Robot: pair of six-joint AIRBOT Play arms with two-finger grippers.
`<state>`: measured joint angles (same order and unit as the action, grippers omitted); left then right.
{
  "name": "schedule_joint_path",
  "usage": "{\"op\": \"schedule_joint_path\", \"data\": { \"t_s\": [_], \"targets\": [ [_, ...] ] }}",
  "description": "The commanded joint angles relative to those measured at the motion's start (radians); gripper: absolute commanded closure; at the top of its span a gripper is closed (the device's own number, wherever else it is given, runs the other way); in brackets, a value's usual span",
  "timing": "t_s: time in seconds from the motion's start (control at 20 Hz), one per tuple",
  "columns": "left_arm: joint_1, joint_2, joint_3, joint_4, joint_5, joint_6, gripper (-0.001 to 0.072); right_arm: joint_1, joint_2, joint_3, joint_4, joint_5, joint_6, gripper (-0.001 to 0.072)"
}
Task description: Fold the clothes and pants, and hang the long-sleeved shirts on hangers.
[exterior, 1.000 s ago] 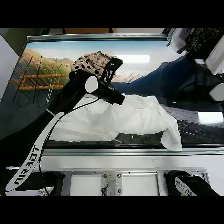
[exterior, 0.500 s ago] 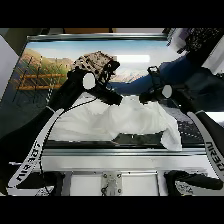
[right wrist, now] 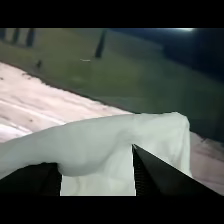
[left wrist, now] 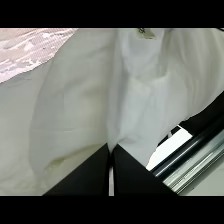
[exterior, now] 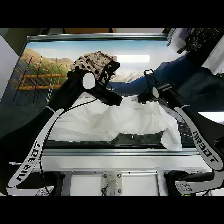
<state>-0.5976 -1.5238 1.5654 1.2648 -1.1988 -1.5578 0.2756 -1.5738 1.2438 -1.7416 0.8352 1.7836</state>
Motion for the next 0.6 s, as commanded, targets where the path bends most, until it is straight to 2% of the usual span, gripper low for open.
{"op": "schedule_joint_path", "data": {
  "t_s": [0.0,0.05,0.1,0.3,0.4,0.55],
  "targets": [
    [0.000,0.000,0.001,-0.008,-0.006,-0.002,0.0697,0.002,-0.014,0.003,-0.179,-0.001,0.188,0.0356],
    [0.000,0.000,0.001,-0.008,-0.009,-0.002,0.0697,0.002,-0.014,0.003,-0.186,-0.003,0.188,0.0460],
    [0.001,0.000,0.001,-0.008,-0.018,-0.002,0.0697,0.002,-0.012,0.004,-0.186,-0.007,0.183,0.0484],
    [0.042,0.001,0.001,-0.007,-0.114,-0.001,0.0697,0.001,0.061,0.004,-0.194,0.005,0.164,0.0487],
    [0.076,0.018,-0.006,0.000,-0.135,0.002,0.0697,-0.001,0.135,0.003,-0.193,0.019,0.099,0.0694],
    [0.105,0.100,-0.095,-0.003,-0.097,0.009,0.0697,-0.003,0.220,0.003,-0.169,0.076,0.085,0.0699]
  ]
}}
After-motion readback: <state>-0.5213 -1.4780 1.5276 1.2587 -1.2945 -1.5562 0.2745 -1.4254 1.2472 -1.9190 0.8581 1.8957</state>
